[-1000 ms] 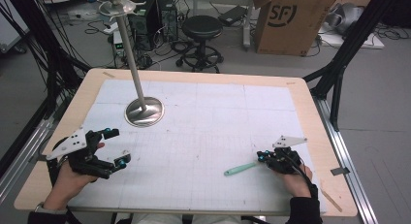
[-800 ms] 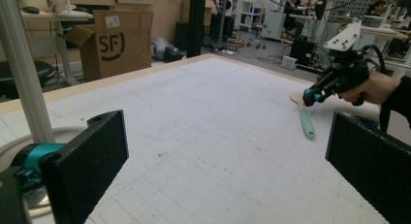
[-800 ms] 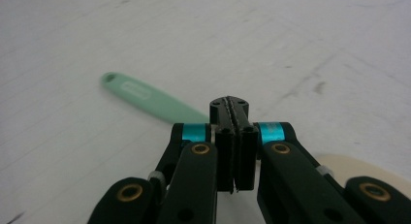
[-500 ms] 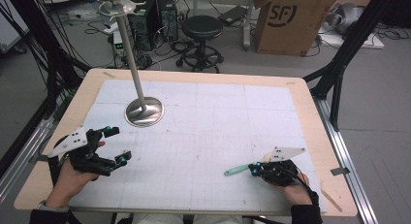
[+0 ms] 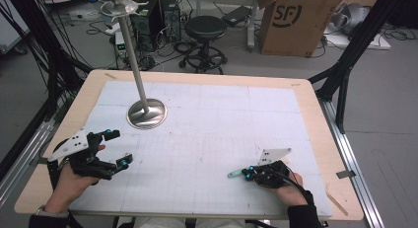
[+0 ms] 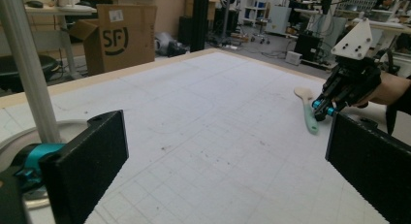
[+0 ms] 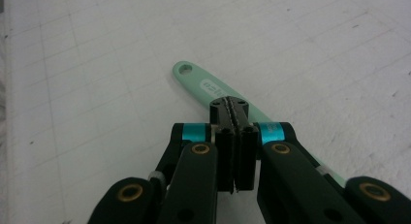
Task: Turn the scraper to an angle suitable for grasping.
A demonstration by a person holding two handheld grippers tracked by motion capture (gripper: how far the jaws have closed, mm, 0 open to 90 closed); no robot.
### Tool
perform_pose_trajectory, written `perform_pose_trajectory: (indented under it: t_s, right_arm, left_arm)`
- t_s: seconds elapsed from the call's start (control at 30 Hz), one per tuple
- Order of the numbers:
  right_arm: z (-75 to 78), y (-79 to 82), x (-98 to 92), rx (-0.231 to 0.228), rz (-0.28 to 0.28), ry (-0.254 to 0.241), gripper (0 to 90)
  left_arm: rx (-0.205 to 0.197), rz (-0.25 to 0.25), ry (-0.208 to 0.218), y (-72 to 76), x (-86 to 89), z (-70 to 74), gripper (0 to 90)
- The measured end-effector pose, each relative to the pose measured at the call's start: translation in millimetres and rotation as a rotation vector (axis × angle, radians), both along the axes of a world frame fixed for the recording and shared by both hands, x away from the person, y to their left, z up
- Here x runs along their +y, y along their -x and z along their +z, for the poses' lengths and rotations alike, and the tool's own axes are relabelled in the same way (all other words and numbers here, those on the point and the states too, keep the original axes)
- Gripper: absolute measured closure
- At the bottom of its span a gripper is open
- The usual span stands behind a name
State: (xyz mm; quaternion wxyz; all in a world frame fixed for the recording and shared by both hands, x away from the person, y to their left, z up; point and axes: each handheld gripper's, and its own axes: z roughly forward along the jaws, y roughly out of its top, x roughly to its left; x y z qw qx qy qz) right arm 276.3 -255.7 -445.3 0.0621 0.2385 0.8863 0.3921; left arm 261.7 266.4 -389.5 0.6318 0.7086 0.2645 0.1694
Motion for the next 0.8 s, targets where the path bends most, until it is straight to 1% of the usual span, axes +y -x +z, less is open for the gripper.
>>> perform_pose_trajectory:
  t_s: [0.1,0.2,0.23,0.27,0.3,0.33,0.43,0.57,0.8]
  right_arm:
    - [-0.2,-5.2,4.0,-0.014,-0.011,0.004,89.8]
    - [0.3,-10.1,10.0,-0.037,-0.039,0.023,89.8]
    - [0.4,-11.7,12.8,-0.050,-0.052,0.030,89.8]
    - [0.5,-13.7,14.6,-0.051,-0.063,0.033,89.8]
    - [0.2,-19.3,17.6,-0.053,-0.092,0.032,89.9]
    - [0.2,-19.3,17.6,-0.053,-0.092,0.032,89.9]
    - [-0.8,-28.8,20.0,-0.046,-0.123,0.015,89.8]
    - [-0.8,-38.5,21.8,-0.032,-0.160,0.009,89.9]
    - [-2.4,-56.3,22.6,-0.018,-0.209,-0.009,90.0]
  left_arm:
    - [0.002,0.009,-0.004,0.5,1.8,-0.3,2.1]
    - [0.002,0.016,-0.003,1.8,3.7,-0.1,2.1]
    - [0.003,0.018,0.003,2.3,4.2,-0.1,2.1]
    - [0.003,0.019,0.004,2.6,4.9,0.0,2.1]
    - [0.003,0.020,0.005,2.7,5.6,-0.1,2.1]
    - [0.006,0.022,0.007,2.8,6.1,-0.5,2.1]
    - [0.010,0.024,0.001,3.4,6.1,-1.6,2.1]
    - [0.012,0.029,-0.004,4.7,6.4,-1.9,2.1]
    - [0.011,0.037,-0.004,7.4,8.6,-2.0,2.1]
